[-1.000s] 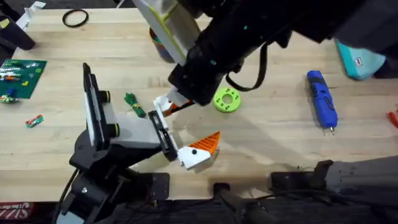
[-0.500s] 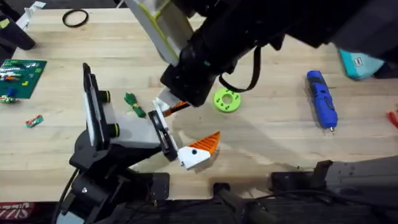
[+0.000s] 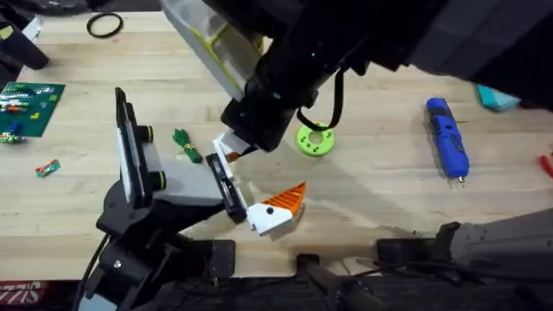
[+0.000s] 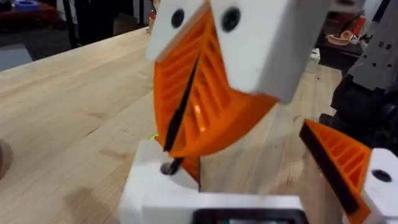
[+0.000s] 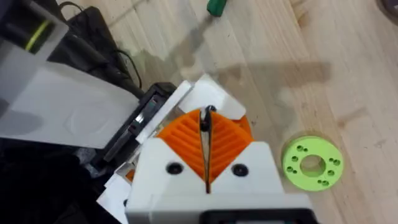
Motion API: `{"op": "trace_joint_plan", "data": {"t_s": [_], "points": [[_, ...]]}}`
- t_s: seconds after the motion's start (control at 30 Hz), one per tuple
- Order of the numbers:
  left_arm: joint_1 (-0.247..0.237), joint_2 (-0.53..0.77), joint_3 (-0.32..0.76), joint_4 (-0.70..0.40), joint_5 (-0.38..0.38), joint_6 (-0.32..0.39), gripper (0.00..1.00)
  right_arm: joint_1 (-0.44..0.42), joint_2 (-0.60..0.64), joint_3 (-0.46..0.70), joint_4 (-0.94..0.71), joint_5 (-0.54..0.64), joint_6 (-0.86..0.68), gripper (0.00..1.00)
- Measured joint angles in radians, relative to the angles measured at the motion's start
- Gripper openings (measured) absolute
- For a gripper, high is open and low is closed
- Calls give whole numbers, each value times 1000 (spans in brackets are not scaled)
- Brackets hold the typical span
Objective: Pick up the gripper from the table and insert it into the empty holder that is missing its gripper. Then pick up a screw, insert it into the mounting hole, and use the screwdriver to tighten it. Finally, clean up the table by picking up the vegetable and placing it into the bucket.
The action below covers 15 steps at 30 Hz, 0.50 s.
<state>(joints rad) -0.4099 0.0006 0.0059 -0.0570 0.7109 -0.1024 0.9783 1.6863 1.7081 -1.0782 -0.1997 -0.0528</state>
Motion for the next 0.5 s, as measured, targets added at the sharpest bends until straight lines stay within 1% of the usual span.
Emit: {"op": "trace_joint_plan", "data": {"t_s": [0.27, 0.5], "points": [[0, 0, 0, 0, -2, -5, 983, 0, 6, 0, 8, 0, 0, 6], [0, 0, 0, -1, -12, -19, 983, 0, 35, 3, 19, 0, 0, 6]]}}
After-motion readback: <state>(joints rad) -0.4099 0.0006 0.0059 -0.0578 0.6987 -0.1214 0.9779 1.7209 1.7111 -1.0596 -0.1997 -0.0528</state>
